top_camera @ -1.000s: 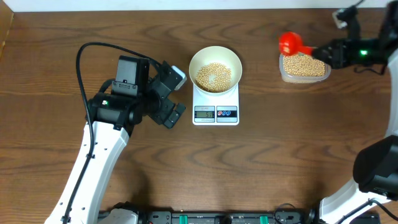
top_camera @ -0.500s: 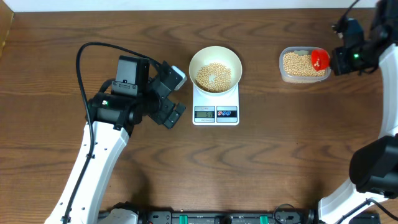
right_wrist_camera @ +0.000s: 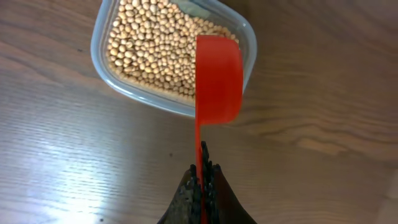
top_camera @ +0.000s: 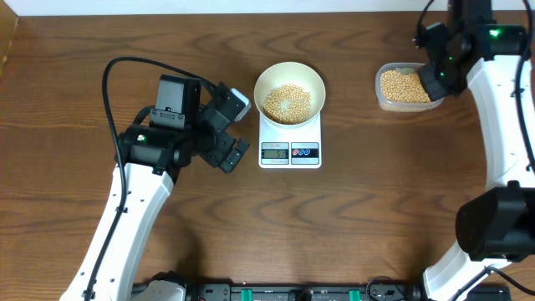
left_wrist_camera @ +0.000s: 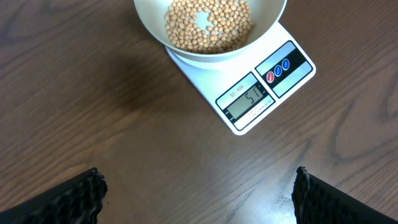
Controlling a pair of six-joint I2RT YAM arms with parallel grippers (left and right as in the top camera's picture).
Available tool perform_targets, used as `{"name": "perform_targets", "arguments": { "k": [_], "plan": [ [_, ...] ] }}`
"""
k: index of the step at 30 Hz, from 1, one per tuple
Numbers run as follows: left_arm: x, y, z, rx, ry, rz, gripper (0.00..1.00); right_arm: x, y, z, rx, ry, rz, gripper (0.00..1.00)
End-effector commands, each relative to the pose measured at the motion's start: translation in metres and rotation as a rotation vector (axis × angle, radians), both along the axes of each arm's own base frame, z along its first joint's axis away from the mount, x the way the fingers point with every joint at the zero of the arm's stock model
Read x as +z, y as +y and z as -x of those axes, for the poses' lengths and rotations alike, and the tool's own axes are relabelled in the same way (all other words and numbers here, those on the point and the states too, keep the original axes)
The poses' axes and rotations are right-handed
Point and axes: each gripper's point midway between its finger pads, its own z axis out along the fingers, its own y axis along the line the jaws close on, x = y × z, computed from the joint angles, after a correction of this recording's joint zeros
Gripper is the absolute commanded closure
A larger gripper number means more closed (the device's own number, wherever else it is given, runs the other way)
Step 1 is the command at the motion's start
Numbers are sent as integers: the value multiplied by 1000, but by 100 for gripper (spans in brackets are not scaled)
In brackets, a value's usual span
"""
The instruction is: Scoop item into bowl and weigh 50g on scale
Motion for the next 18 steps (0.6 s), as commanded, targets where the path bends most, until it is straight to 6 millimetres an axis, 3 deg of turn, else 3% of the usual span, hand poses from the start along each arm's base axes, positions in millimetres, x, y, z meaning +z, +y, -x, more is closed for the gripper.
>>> {"name": "perform_targets", "arguments": {
  "k": [1,4,8,15,18],
  "plan": [
    [-1,1,-1,12,6,1,2,7,-2,-1,-5,-21,56,99],
    [-1,1,-1,12,6,1,2,7,16,-7,31,-44,-40,99],
    [-1,1,-1,12,6,1,2,15,71,-19,157,-102,-336,99],
    [-1,1,-1,12,6,1,2,65,146,-38,309,-246,-781,99],
    [-1,1,-1,12,6,1,2,77,171,-36,389,-264,-840,99]
  ]
}}
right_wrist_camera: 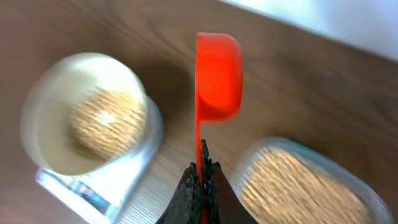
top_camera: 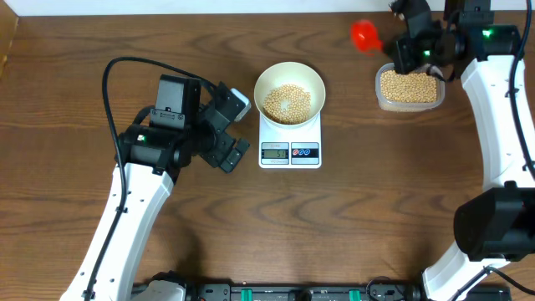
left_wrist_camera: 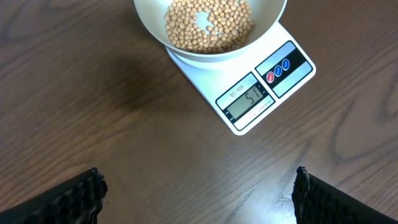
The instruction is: Scoop item into bowl and weigh 50g on scale
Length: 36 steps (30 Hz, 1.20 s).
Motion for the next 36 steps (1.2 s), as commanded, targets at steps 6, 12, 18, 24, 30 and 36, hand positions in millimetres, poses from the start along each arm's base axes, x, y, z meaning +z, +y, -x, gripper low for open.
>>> {"name": "perform_targets", "arguments": {
  "k": [6,12,18,24,30,36],
  "plan": [
    [-1,1,-1,12,6,1,2,23,96,36,256,12,-182,99],
    [-1,1,-1,12,6,1,2,15,123,47,294,19,-120,99],
    [-1,1,-1,12,6,1,2,-10,134,55,300,36,38,99],
    [-1,1,-1,12,6,1,2,-36,143,57,313,79,112,99],
    [-1,1,-1,12,6,1,2,-54,143,53,308,111,134,99],
    [-1,1,-1,12,6,1,2,-80,142,49,304,159,161,99]
  ]
}}
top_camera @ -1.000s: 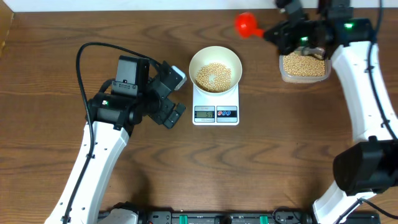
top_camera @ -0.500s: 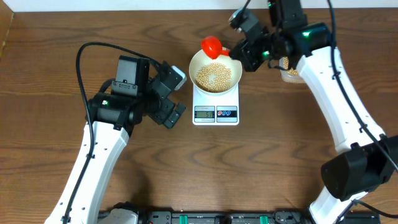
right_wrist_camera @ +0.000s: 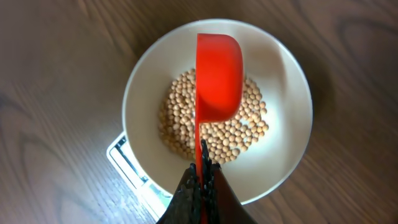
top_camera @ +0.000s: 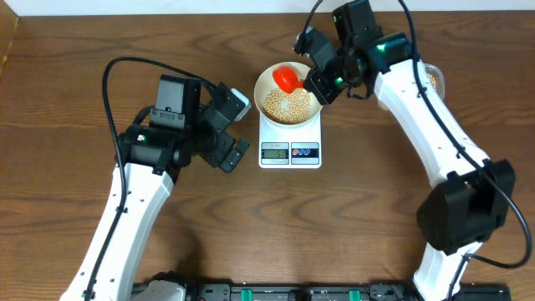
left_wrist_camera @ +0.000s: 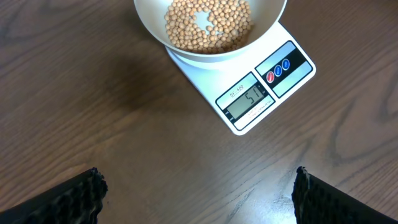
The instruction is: Scoop item into bowl and weigh 50g on scale
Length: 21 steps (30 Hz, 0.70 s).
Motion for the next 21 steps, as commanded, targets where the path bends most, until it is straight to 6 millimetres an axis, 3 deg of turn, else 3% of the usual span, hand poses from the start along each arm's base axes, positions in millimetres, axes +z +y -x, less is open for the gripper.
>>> {"name": "perform_targets", "arguments": {
  "k": [1,7,21],
  "plan": [
    [-1,1,-1,12,6,1,2,-19,0,-3,5,21,33,99],
    [-1,1,-1,12,6,1,2,-24,-13,-14,-40,-18,110,99],
    [-1,1,-1,12,6,1,2,-33,-13,-18,-42,-12,119,99]
  ]
}}
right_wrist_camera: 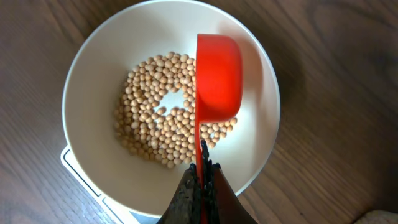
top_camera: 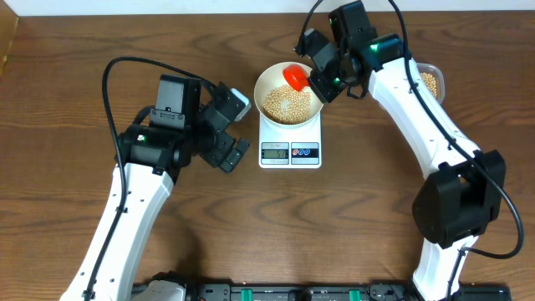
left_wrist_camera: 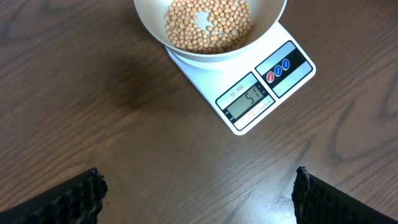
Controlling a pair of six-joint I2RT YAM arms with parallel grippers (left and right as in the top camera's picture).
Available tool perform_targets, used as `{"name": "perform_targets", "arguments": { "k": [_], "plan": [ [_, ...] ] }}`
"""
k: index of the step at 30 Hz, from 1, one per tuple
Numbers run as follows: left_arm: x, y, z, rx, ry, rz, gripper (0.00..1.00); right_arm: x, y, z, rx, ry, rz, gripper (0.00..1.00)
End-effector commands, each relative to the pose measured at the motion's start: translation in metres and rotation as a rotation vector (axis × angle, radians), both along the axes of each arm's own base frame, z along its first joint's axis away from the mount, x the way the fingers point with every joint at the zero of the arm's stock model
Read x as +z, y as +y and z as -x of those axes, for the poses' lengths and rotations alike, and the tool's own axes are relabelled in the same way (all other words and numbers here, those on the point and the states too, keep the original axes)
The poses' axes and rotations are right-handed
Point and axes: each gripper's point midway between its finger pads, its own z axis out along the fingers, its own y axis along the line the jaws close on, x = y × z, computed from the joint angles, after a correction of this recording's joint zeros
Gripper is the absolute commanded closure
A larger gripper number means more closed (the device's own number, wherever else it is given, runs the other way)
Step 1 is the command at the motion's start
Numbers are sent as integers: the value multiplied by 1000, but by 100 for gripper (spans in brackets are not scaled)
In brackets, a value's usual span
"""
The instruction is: Scoop item into bowl and weigh 50g on scale
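A cream bowl (top_camera: 269,77) holding a heap of soybeans (right_wrist_camera: 149,127) stands on the white scale (top_camera: 290,152), whose display (left_wrist_camera: 247,102) reads 51. My right gripper (right_wrist_camera: 201,163) is shut on the thin handle of a red scoop (right_wrist_camera: 217,78), turned on its side over the right half of the bowl (right_wrist_camera: 87,81). The scoop (top_camera: 293,77) hangs above the bowl's upper right part in the overhead view. My left gripper (left_wrist_camera: 198,193) stands open over bare table to the left of the scale, nothing between its fingers (left_wrist_camera: 74,196).
A clear tub of soybeans (top_camera: 431,80) sits at the back right, mostly hidden behind my right arm. The wooden table (top_camera: 351,226) stretches in front of the scale. The scale's buttons (left_wrist_camera: 278,69) face my left wrist camera.
The red scoop has shifted slightly, from the bowl's middle toward its upper right side. The display still reads 51. My left arm has not moved.
My right gripper held the red scoop over the tub of soybeans at the back right. Then it was between tub and bowl, then over the middle of the bowl, and now over the bowl's right side. The scale read 51 throughout, and my left gripper stayed open and still.
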Motion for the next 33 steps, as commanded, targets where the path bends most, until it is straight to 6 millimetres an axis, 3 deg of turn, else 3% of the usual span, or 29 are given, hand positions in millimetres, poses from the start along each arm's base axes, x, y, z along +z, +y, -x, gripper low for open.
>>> {"name": "perform_targets", "arguments": {
  "k": [1,33],
  "plan": [
    [-1,1,-1,12,6,1,2,-11,1,0,8,17,16,99],
    [-1,1,-1,12,6,1,2,-31,0,7,52,45,85,99]
  ]
}}
